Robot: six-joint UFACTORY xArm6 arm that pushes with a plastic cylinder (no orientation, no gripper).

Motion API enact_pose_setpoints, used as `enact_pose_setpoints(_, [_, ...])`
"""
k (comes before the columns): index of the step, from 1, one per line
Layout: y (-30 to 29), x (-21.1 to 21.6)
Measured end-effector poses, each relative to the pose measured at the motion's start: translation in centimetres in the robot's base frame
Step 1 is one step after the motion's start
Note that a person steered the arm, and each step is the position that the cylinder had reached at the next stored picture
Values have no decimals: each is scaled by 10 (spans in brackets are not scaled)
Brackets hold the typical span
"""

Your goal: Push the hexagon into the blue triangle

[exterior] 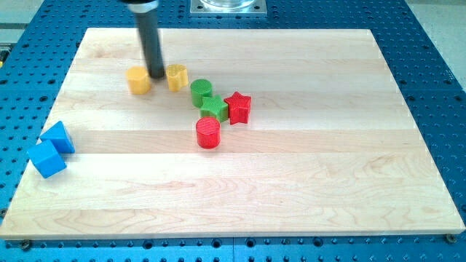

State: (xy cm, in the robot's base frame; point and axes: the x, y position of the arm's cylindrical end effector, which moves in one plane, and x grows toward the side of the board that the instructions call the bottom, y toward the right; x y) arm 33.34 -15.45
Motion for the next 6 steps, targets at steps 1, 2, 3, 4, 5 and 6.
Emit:
enact_pose_setpoints(1, [-11, 44])
enact_pose_setpoints(2, [-28, 96])
enact_pose_setpoints(3, [-10, 60])
enact_pose_setpoints(4, [-69, 87])
enact_pose_setpoints(5, [-90, 121])
enact_pose_setpoints(6, [-88, 120])
